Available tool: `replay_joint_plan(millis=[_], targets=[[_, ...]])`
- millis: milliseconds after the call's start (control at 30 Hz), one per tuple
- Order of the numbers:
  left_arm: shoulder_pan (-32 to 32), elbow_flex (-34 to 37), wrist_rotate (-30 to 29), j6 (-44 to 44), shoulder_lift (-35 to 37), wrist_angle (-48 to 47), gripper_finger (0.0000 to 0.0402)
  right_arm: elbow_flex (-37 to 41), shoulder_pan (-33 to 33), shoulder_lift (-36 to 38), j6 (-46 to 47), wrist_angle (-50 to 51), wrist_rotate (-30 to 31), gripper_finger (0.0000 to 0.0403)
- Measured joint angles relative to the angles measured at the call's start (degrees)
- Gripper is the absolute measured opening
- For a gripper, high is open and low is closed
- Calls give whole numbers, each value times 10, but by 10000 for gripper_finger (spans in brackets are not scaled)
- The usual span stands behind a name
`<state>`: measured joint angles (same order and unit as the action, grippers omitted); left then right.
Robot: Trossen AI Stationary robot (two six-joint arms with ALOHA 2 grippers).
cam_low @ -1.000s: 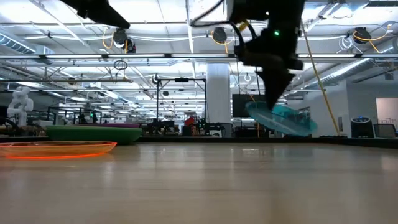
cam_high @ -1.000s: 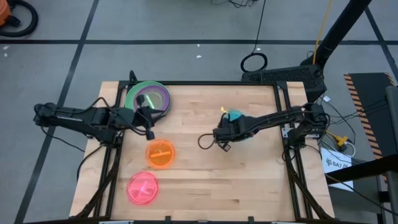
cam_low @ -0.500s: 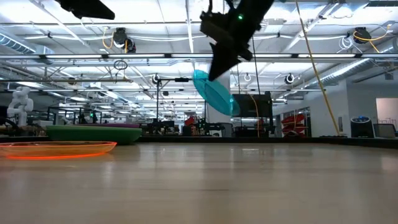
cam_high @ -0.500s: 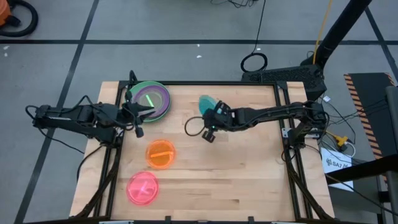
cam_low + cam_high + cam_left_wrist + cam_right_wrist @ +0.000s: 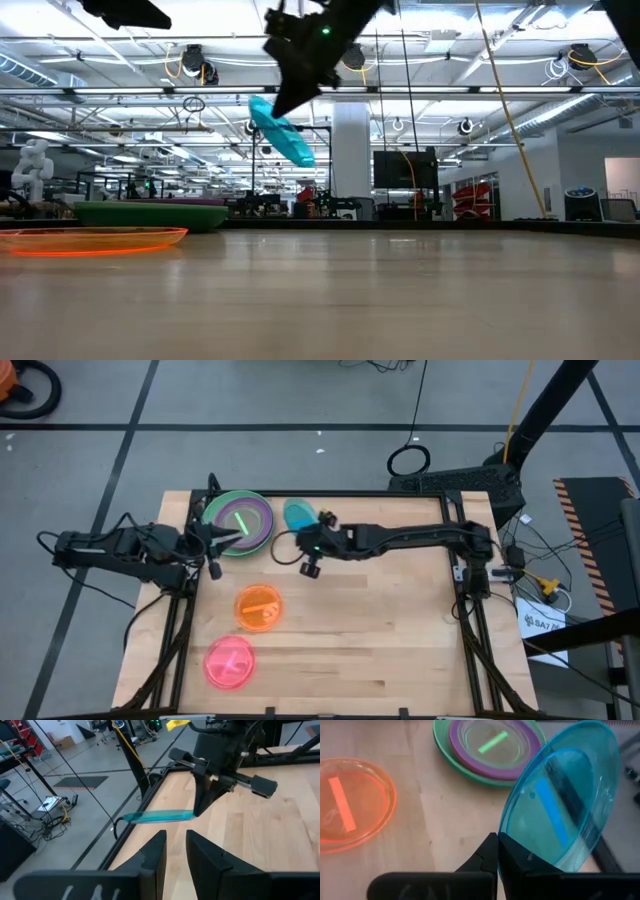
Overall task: Stack plastic plates
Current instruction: Stack the transparent blue plate on top of the transparent green plate
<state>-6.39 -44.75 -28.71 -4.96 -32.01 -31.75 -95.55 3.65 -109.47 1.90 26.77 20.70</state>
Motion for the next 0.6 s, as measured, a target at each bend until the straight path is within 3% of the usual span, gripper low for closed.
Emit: replay_joint_plan(millis=[367, 600], targets=[[-15, 0, 0, 26, 68, -16, 81, -245, 23, -154, -182, 81, 0, 0], [-21, 6, 0, 27, 81, -15, 81, -315, 34, -223, -351, 80, 0, 0]])
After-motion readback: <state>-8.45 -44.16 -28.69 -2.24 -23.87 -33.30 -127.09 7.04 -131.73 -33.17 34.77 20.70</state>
